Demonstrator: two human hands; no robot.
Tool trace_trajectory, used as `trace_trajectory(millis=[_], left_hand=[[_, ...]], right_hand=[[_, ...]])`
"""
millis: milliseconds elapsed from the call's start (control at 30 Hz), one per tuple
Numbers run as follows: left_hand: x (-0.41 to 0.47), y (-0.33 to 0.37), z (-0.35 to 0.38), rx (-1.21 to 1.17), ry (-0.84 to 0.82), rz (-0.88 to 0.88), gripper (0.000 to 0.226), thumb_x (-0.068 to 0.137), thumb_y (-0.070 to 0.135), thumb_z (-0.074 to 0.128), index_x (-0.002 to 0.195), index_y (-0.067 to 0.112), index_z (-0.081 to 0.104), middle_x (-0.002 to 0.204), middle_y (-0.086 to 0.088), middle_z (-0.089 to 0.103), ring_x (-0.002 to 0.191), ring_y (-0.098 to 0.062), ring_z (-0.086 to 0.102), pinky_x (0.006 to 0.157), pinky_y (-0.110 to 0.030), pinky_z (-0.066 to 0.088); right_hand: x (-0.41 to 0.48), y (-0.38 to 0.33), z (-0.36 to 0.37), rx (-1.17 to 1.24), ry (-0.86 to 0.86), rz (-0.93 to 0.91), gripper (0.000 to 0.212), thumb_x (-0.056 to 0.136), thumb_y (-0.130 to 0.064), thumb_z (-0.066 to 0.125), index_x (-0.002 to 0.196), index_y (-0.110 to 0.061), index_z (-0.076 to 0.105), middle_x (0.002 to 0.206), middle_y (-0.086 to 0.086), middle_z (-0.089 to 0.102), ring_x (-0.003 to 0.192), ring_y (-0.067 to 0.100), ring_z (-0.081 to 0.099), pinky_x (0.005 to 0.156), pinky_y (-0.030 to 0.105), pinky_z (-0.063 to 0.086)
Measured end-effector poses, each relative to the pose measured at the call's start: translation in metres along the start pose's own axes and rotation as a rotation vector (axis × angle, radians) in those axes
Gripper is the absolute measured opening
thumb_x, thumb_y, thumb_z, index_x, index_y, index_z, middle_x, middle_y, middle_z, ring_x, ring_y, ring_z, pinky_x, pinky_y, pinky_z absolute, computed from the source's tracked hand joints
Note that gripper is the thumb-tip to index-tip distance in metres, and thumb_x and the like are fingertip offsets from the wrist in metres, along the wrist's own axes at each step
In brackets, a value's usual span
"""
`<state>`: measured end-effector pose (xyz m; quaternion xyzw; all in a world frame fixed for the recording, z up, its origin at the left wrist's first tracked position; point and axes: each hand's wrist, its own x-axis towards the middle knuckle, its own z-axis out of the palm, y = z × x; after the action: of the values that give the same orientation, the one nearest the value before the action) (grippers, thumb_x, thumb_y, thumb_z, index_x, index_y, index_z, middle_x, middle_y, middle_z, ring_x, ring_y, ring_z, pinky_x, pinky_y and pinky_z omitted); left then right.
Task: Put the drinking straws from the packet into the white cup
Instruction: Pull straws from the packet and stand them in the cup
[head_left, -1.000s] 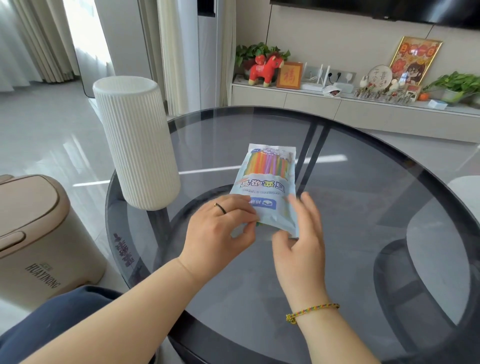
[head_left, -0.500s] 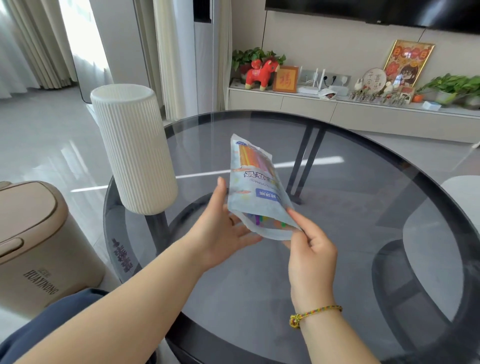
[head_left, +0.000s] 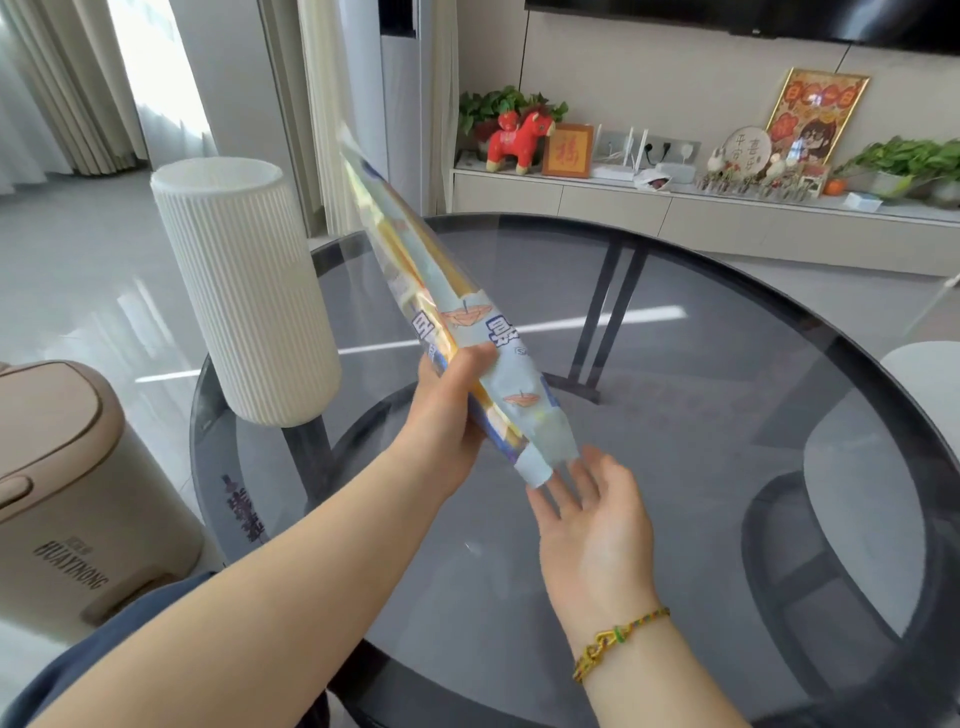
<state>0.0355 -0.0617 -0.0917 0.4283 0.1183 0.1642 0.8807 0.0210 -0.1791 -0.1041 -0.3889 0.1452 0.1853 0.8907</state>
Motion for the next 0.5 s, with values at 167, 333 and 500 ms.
trace_trajectory(millis=[167, 333, 500], left_hand=[[-0.009, -0.001, 0.008, 0.252, -0.04, 0.191, 0.067, 0.064, 0.021, 0.059, 0.126, 0.013, 0.035, 0.1, -0.003, 0.06, 0.089, -0.018, 0.062, 0.08, -0.033, 0.054], [-0.011, 0.002, 0.009, 0.266, -0.08, 0.227, 0.072, 0.064, 0.021, 0.061, 0.129, 0.013, 0.031, 0.1, 0.0, 0.06, 0.093, -0.018, 0.06, 0.084, -0.031, 0.051], [-0.006, 0.001, 0.001, 0.238, -0.107, 0.208, 0.068, 0.065, 0.022, 0.059, 0.128, 0.014, 0.034, 0.097, 0.002, 0.062, 0.084, -0.011, 0.064, 0.069, -0.021, 0.056]], right_hand=[[0.006, -0.002, -0.002, 0.043, -0.095, 0.092, 0.039, 0.096, -0.035, 0.03, 0.092, -0.01, 0.059, 0.092, 0.008, 0.067, 0.089, 0.021, 0.06, 0.075, 0.037, 0.049], [0.01, -0.006, -0.004, 0.066, -0.085, 0.08, 0.039, 0.096, -0.028, 0.032, 0.08, -0.007, 0.061, 0.058, 0.005, 0.072, 0.073, 0.022, 0.064, 0.069, 0.038, 0.052], [0.015, -0.008, -0.005, -0.042, -0.07, 0.075, 0.035, 0.096, -0.027, 0.036, 0.076, -0.008, 0.057, 0.054, 0.004, 0.071, 0.053, 0.017, 0.067, 0.059, 0.036, 0.053]])
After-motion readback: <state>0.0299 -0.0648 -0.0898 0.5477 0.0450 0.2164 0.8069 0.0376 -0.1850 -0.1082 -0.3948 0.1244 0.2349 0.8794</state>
